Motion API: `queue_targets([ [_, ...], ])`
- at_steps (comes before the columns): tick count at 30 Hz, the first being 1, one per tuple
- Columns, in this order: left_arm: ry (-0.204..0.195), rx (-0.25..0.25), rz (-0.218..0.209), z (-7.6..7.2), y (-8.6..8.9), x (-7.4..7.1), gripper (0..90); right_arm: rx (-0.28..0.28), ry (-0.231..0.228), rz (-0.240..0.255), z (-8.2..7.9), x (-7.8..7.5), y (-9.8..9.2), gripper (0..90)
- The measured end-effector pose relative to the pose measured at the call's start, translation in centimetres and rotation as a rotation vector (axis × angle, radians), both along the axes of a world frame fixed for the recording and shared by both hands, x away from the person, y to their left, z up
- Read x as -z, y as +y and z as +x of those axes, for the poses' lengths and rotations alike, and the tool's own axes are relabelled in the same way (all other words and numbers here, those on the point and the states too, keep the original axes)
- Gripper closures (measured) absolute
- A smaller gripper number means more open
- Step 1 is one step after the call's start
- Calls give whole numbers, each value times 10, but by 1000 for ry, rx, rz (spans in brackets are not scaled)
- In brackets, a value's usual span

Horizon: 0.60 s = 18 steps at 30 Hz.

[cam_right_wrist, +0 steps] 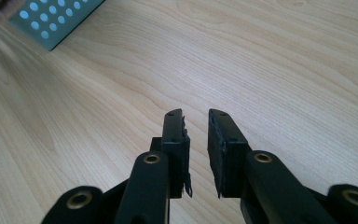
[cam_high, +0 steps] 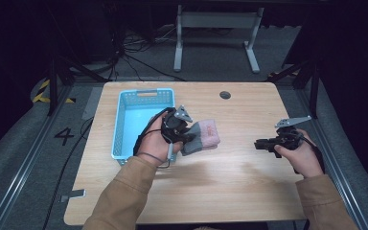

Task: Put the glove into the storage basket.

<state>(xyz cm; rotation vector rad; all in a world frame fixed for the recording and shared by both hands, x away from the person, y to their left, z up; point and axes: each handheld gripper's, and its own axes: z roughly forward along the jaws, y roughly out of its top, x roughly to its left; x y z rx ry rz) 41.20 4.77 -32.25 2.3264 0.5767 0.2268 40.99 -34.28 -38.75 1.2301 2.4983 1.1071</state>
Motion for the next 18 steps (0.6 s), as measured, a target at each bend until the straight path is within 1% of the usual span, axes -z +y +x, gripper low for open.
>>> queue_targets([
  [4, -3, -16, -12, 4, 11, -4, 741, 10, 1, -2, -3, 1, -3, 772],
  [8, -9, -31, -15, 9, 22, -9, 740, 20, 5, -7, -4, 3, -5, 772],
  [11, -15, -43, -11, 13, 31, -12, 741, 21, 8, -20, -6, 6, -5, 772],
  [12, -19, -48, -15, 15, 33, -12, 741, 27, 10, -19, -7, 6, -5, 772],
  [13, -14, -54, -20, 16, 37, -13, 741, 25, 11, -21, -8, 7, -6, 772],
  [15, -16, -59, -13, 20, 44, -14, 740, 32, 12, -21, -10, 7, -8, 772],
  [16, -18, -67, -22, 21, 46, -14, 740, 41, 13, -21, -12, 7, -9, 772],
  [18, -21, -72, -24, 24, 52, -15, 741, 46, 14, -22, -13, 8, -12, 772],
])
